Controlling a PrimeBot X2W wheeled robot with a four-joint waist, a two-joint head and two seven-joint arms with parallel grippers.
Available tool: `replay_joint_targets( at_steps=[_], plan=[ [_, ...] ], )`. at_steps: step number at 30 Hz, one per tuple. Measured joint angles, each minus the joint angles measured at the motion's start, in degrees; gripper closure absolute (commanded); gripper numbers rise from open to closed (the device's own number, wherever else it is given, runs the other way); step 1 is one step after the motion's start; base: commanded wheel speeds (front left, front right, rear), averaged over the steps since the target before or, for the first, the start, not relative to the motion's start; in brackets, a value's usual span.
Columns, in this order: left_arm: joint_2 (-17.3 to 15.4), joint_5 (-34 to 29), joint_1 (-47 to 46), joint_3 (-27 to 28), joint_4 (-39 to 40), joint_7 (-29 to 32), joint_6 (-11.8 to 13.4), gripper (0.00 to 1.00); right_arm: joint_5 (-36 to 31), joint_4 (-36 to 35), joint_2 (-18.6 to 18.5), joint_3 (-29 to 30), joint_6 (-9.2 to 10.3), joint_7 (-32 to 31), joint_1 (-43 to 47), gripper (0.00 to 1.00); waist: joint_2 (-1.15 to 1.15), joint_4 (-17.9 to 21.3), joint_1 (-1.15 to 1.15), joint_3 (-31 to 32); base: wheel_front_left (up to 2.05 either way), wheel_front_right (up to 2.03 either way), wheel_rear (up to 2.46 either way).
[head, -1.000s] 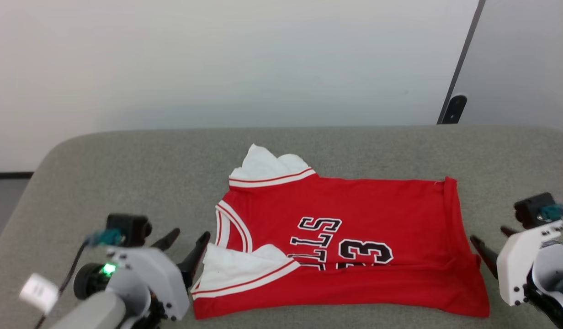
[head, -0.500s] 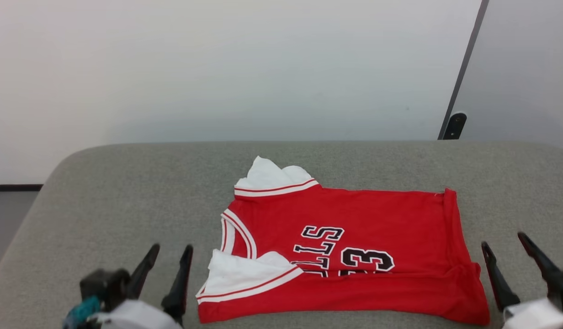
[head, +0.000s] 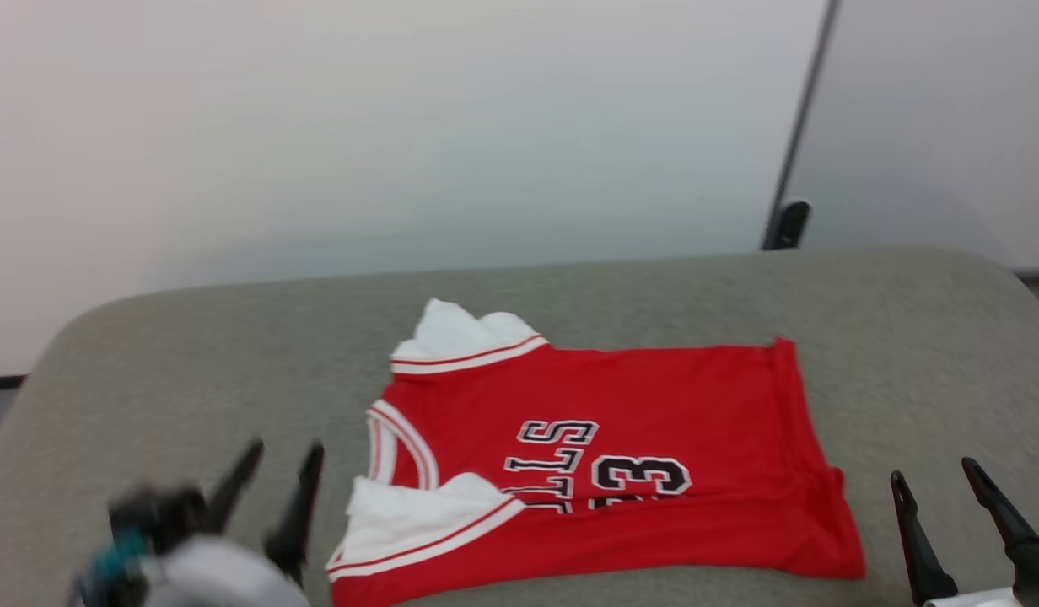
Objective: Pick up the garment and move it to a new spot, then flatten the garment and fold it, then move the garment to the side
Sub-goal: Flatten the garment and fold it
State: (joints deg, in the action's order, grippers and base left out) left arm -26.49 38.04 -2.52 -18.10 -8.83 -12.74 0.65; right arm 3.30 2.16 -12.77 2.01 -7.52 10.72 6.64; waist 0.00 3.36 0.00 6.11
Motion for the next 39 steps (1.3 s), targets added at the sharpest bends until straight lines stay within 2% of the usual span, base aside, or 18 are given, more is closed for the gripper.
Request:
replay_joint_targets(
  at_steps=[6, 13, 18, 26, 32, 39],
  plan=[
    [-5.03, 3.08, -14.17, -0.38, -4.72, 12.22, -5.14, 0.00, -0.08, -1.20, -0.23, -0.83, 0.00, -0.69, -1.22, 0.00, 0.00, 4.15, 0.00, -2.31, 0.00, 0.00, 0.00],
    [-9.15, 5.94, -33.53, -4.16, -8.70, 28.99, -7.53, 0.00, 0.59, -2.29, 0.91, -1.31, 0.00, 0.22, -3.51, 0.00, 0.00, 7.44, 0.00, -8.35, 0.00, 0.00, 0.00],
    [-10.07, 8.33, -46.54, -7.95, -12.37, 41.95, -7.81, 0.00, 1.08, -1.51, 1.94, -2.50, 0.00, 1.67, -6.75, 0.00, 0.00, 8.88, 0.00, -14.57, 0.00, 0.00, 0.00],
    [-11.76, 8.17, -61.76, -13.08, -18.38, 55.78, -8.04, 0.00, 2.23, 0.59, 3.60, -4.75, 0.01, 3.43, -11.30, 0.00, 0.00, 11.22, 0.00, -24.88, 0.00, 0.00, 0.00],
    [-12.77, 6.25, -67.97, -17.42, -23.03, 63.41, -8.04, 0.00, 2.77, 1.70, 3.93, -5.67, 0.00, 4.00, -13.13, 0.00, 0.00, 13.29, 0.00, -31.24, 0.00, 0.00, 0.00],
    [-12.17, 4.13, -72.30, -19.83, -28.72, 67.47, -7.88, 0.00, 3.24, -0.08, 4.98, -5.68, 0.00, 4.24, -13.62, 0.00, 0.00, 15.80, 0.00, -35.74, 0.00, 0.00, 0.00]
  ],
)
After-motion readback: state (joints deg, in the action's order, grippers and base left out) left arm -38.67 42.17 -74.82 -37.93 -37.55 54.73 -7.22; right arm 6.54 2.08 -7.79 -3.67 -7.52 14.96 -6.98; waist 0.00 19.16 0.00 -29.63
